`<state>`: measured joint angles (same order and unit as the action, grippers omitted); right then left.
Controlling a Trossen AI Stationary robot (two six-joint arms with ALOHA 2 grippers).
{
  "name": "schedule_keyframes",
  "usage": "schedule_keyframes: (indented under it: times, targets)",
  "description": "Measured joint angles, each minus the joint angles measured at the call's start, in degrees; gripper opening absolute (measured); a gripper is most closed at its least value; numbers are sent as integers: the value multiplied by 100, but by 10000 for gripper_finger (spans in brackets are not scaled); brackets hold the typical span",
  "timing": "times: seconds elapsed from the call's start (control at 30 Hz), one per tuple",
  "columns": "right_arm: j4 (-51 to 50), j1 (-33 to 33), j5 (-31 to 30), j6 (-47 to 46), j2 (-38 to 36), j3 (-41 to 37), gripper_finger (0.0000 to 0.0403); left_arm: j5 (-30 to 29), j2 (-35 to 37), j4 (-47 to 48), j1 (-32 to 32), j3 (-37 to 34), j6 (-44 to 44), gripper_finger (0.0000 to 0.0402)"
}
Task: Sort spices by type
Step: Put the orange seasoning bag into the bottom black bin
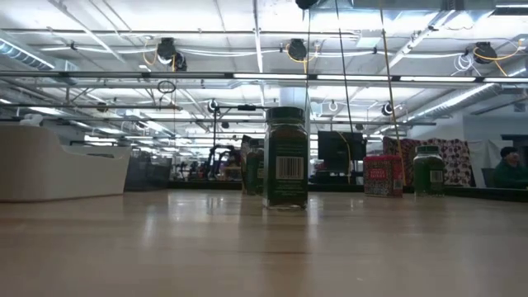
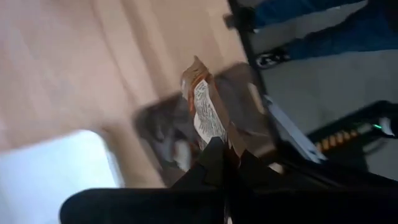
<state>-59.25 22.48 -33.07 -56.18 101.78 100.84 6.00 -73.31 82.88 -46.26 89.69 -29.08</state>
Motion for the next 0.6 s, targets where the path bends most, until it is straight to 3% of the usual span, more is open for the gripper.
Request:
schedule_keyframes:
  times: [0.3,0.6]
  targets:
    - [605,-3,-458,26,4,0,0,44,-467,-288,-1380,0,-1096,0]
    - [1119,-24,-406,298,4,0,0,46,-1124,-310,-1692,0,-1113,0]
